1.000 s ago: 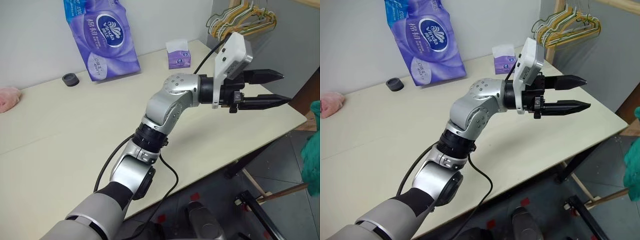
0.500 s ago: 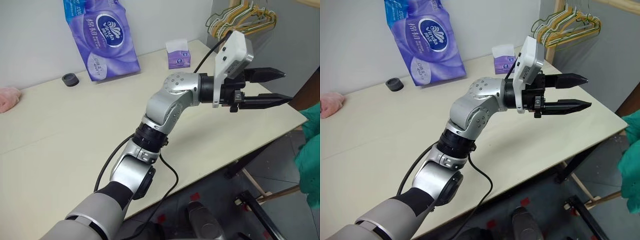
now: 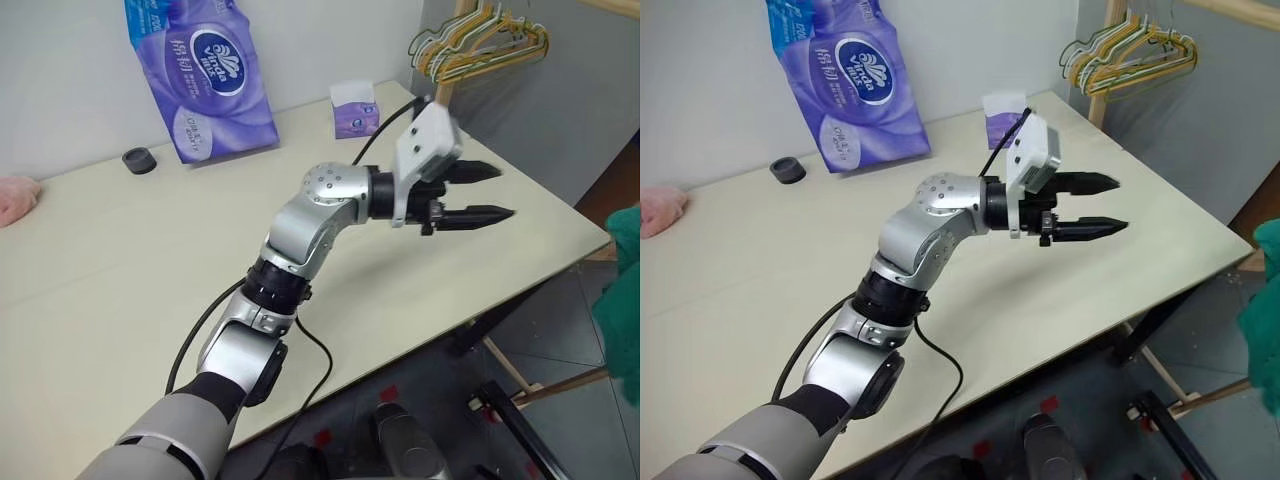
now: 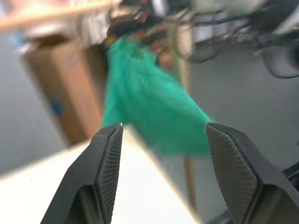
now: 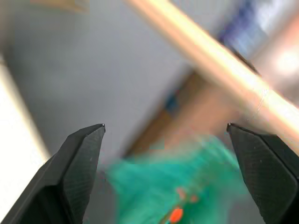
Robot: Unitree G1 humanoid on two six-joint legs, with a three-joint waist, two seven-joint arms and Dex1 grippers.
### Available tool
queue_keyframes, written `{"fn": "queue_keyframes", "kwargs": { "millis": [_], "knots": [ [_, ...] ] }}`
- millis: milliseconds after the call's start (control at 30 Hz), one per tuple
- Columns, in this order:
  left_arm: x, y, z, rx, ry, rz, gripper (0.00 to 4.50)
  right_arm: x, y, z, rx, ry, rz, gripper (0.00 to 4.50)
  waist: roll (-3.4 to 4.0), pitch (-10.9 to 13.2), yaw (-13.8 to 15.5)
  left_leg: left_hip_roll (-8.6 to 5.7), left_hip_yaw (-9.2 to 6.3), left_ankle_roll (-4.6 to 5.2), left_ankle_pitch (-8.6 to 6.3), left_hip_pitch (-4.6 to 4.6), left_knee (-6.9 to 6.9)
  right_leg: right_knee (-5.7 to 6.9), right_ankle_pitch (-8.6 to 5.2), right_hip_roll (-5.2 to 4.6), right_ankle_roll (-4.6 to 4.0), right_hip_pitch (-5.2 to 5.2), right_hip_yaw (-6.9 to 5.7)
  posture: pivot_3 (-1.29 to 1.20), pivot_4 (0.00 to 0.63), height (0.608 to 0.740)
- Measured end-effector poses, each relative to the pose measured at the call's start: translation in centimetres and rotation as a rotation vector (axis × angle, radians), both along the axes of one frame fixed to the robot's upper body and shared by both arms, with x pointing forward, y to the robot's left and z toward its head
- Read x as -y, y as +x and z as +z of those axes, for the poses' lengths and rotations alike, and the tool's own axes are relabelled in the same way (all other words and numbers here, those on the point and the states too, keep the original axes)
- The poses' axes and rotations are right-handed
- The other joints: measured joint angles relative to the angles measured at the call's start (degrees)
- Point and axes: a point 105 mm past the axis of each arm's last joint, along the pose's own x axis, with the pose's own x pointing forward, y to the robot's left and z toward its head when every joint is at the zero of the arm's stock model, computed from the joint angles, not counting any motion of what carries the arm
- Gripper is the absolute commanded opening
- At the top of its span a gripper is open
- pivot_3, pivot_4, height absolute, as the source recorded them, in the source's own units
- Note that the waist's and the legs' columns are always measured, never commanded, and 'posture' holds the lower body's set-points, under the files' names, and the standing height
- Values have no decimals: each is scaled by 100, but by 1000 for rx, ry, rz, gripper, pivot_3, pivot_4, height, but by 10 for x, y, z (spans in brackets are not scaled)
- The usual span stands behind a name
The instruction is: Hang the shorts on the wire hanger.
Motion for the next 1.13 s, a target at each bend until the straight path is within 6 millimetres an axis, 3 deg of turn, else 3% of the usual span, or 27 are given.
{"fn": "queue_keyframes", "kwargs": {
  "millis": [133,233,267,367,533,633,733,1133],
  "knots": [
    [-48,39,-23,-31,29,346,2974,-73,11,-51,33,77,273,4453,-19,-44,194,3,-15,-5,3,1,-2,3,4,-3,-1,-20,-10,-160,114,740],
    [-125,68,-57,-73,27,770,2974,-146,13,-106,24,172,477,4453,-58,-88,294,23,-22,-29,-5,-7,-2,21,32,9,-47,-49,-16,-128,104,740],
    [-151,73,-71,-92,40,895,2974,-168,13,-122,0,208,540,4453,-58,-88,378,14,-19,-35,-1,-47,5,31,38,3,-57,-91,-12,-117,100,740],
    [-188,69,-86,-103,15,1095,2974,-188,16,-124,48,253,598,4453,-70,-113,723,-8,-40,-38,3,-192,99,86,44,-22,-66,-218,-40,-48,83,740],
    [-258,41,-118,-113,-38,1524,2974,-237,30,-154,46,385,728,4453,-179,-253,1162,-9,-50,-40,3,-208,95,67,60,-24,-94,-228,-59,28,75,740],
    [-276,25,-130,-103,-40,1626,2974,-246,42,-169,31,412,718,4453,-183,-258,1420,-13,-76,-38,10,-191,100,50,89,-29,-118,-192,-95,64,72,740],
    [-279,18,-139,-134,-54,1661,2974,-262,47,-178,17,414,752,4453,-185,-275,1602,-8,-132,-55,44,-190,99,29,114,-28,-141,-162,-160,81,73,740],
    [-273,25,-134,-146,-131,1643,2974,-261,48,-195,-25,414,743,4453,-182,-286,1609,5,-175,-84,91,-184,89,26,148,-3,-170,-144,-189,120,86,740]
  ]
}}
